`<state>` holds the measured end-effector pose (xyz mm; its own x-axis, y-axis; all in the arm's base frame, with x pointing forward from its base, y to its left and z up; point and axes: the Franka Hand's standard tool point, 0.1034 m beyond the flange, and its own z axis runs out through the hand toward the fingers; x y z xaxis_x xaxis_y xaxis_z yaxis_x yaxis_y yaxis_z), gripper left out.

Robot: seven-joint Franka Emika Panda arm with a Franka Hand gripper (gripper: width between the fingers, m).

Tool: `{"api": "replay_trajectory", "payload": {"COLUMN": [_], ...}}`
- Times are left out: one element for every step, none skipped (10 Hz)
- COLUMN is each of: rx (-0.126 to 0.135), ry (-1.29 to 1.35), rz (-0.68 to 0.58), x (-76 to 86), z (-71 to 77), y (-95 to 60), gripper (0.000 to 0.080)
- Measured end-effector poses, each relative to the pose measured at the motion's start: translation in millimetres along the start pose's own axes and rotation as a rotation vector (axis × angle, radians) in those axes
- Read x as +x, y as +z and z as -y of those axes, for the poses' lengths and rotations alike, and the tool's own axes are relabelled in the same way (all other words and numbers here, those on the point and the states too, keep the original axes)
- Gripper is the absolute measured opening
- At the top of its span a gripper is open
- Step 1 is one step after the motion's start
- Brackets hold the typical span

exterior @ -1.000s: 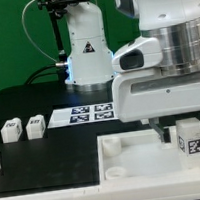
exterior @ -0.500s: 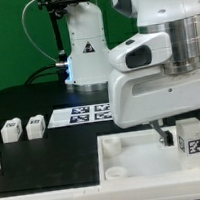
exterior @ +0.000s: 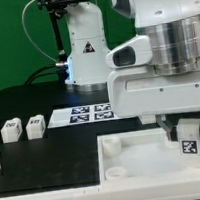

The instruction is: Assemble one leg

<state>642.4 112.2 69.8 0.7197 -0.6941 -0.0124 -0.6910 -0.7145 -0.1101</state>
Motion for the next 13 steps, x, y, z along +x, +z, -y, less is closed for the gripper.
{"api": "replay_trajectory", "payload": {"rx": [0.008,0.014,0.010,0.009,0.010,0.008,0.005,0.004,0.004,0.003,0.000,0.000,0.001], "ry": [0.200,0.421,0.608,0.755,0.865,0.975,1.010,1.089,1.150,1.162,1.178,1.172,1.166], "rz": [0.003,0.021,0.041,0.045,0.041,0.035,0.026,0.026,0.022,0.019,0.014,0.010,0.010], "x": [0.0,0.1,-3.6,-5.2,-5.1,-4.6,-4.6,-4.2,-2.9,-2.3,-1.0,-1.0,-1.5], "z": [-1.1,-2.2,-0.7,1.1,1.0,-0.7,-1.3,-1.9,-2.9,-3.6,-5.4,-5.4,-5.1], "y": [0.0,-0.3,-0.3,-0.5,-0.3,0.0,0.0,-0.1,-0.7,-1.1,-1.8,-1.9,-1.6], "gripper": [0.0294,0.0294,0.0294,0.0294,0.0294,0.0294,0.0294,0.0294,0.0294,0.0295,0.0295,0.0295,0.0299]}}
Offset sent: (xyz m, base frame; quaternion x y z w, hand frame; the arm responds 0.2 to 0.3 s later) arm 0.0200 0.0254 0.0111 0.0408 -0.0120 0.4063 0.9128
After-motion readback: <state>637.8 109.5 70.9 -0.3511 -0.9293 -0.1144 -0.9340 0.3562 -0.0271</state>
